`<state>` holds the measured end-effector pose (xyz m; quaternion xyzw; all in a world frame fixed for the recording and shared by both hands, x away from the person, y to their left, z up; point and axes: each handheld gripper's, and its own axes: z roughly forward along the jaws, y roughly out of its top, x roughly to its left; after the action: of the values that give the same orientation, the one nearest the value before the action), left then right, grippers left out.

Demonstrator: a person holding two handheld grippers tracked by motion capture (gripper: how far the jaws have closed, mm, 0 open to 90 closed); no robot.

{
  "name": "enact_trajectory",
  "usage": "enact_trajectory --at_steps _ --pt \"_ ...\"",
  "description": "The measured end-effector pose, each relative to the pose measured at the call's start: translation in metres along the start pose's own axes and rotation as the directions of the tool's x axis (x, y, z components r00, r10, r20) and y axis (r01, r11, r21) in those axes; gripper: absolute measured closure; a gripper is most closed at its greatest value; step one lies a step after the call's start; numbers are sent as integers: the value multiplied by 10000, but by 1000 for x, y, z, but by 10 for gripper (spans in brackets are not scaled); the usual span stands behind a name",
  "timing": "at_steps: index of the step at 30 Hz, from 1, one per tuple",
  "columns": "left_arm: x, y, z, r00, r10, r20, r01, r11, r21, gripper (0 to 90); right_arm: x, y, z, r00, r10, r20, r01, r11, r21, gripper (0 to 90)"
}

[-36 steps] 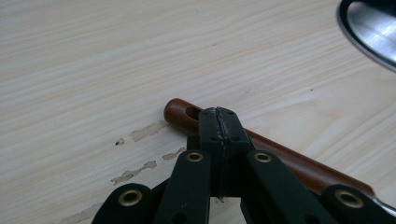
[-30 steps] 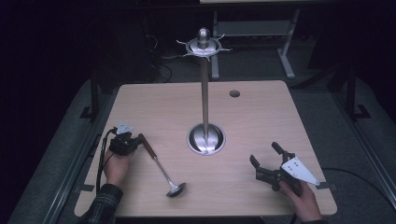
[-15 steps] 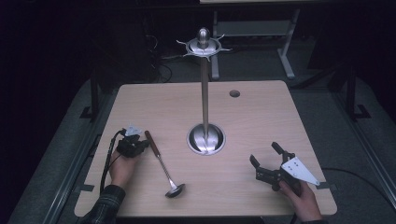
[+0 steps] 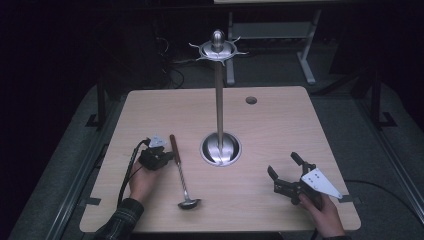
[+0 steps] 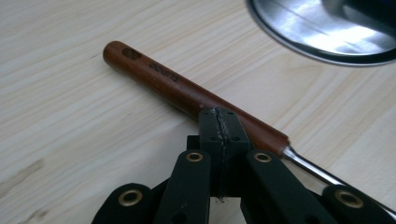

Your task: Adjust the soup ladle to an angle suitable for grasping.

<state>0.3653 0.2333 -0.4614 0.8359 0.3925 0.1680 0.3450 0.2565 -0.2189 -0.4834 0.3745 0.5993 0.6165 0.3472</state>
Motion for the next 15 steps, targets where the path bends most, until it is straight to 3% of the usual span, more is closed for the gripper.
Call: enact_trajectory --at_steps 15 --pt "-19 7 12 9975 322 632 -317 9995 -81 899 0 0 0 10000 -10 0 10 10000 -3 63"
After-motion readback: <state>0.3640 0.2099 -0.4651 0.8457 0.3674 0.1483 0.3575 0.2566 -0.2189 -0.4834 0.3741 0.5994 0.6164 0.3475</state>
